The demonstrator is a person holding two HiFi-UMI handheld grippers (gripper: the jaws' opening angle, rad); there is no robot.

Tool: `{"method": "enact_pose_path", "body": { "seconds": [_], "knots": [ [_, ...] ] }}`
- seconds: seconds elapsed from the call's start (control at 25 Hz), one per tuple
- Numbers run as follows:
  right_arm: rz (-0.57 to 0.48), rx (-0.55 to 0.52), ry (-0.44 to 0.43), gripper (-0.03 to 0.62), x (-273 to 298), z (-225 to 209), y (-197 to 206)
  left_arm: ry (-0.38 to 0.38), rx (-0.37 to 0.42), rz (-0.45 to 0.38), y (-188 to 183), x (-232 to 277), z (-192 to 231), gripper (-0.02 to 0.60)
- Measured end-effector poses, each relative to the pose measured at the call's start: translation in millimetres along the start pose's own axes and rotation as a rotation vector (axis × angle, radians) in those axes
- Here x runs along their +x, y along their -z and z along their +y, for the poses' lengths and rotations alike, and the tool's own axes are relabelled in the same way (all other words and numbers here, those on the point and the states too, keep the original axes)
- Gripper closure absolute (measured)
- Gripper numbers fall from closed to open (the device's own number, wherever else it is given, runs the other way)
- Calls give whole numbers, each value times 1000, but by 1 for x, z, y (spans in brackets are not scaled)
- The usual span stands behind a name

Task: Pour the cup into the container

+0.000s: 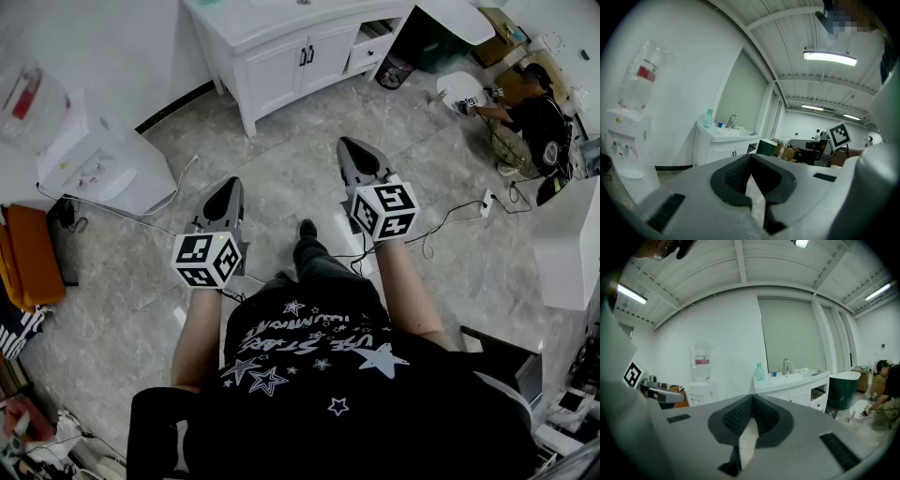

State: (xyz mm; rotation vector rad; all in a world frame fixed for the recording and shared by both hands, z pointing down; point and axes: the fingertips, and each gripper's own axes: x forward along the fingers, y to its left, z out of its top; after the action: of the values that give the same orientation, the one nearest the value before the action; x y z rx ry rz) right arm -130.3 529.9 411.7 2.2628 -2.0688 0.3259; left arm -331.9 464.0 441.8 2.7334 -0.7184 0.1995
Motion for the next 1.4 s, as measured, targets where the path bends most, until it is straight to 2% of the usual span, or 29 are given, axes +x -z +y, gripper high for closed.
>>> {"method": "enact_pose_path", "body": {
  "seconds": [0.64, 0.88, 0.92, 1.12, 1.4],
  "knots": [
    [28, 1, 13, 588, 7, 13, 8, -23, -20, -4, 2, -15, 16, 572],
    [-30, -7, -3, 586, 27, 5, -6, -44, -24, 9, 4, 1, 31, 572],
    [-37, -9, -7, 565, 34, 1, -8, -49, -24, 10, 3, 7, 33, 572],
    [-55, -10, -45, 344, 83, -25, -13, -81, -5, 7, -10, 45, 48, 572],
    [-30, 1, -87, 213, 169, -85, -29, -149, -9, 8, -42, 123, 72, 572]
  ]
}}
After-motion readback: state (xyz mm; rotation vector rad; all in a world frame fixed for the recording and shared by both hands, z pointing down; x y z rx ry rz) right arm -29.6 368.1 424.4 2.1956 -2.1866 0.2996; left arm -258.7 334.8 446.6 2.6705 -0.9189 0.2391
